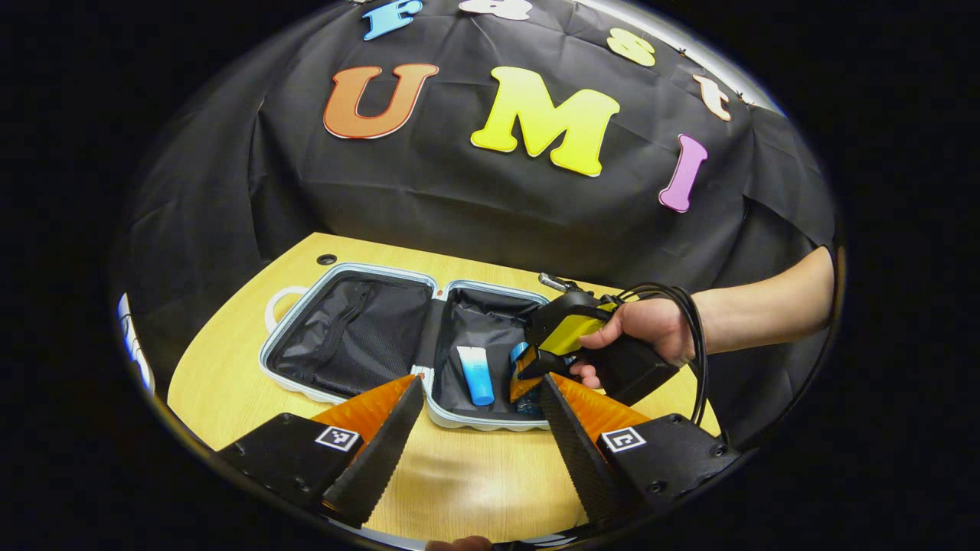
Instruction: First open the suitcase, pack the skin care products into it, and then close the suitcase.
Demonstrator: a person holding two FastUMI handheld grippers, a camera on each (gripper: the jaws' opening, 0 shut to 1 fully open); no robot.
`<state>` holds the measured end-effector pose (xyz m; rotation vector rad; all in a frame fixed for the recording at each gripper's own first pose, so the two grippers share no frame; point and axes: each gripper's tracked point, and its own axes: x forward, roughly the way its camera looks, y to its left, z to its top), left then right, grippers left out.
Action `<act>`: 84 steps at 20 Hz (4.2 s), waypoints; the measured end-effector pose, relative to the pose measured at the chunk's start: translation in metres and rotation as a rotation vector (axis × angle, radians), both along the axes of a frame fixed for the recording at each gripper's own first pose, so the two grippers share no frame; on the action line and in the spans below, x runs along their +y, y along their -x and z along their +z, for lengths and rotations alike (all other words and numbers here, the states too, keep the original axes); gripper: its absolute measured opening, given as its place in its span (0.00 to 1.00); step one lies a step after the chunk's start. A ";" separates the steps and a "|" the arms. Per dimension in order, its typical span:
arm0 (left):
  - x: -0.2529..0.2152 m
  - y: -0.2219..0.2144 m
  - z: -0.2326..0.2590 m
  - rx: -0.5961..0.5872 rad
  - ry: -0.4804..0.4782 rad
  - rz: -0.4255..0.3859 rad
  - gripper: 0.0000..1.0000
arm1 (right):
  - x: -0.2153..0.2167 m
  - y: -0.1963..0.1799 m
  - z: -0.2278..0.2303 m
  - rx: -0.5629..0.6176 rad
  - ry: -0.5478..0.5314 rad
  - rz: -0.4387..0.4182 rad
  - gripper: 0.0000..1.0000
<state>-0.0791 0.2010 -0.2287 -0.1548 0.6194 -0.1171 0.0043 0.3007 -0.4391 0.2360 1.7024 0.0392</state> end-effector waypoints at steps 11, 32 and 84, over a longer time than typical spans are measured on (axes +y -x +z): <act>0.091 -0.039 -0.034 0.049 -0.031 0.044 0.99 | -0.041 0.009 0.119 -0.565 -0.124 0.315 0.72; 0.333 -0.174 -0.182 0.325 0.089 0.366 0.84 | -0.170 0.020 0.220 -0.969 0.015 0.293 0.83; -0.259 -0.189 -0.150 0.105 -0.358 -0.212 0.23 | -0.412 0.115 0.293 -1.140 0.289 -0.058 0.81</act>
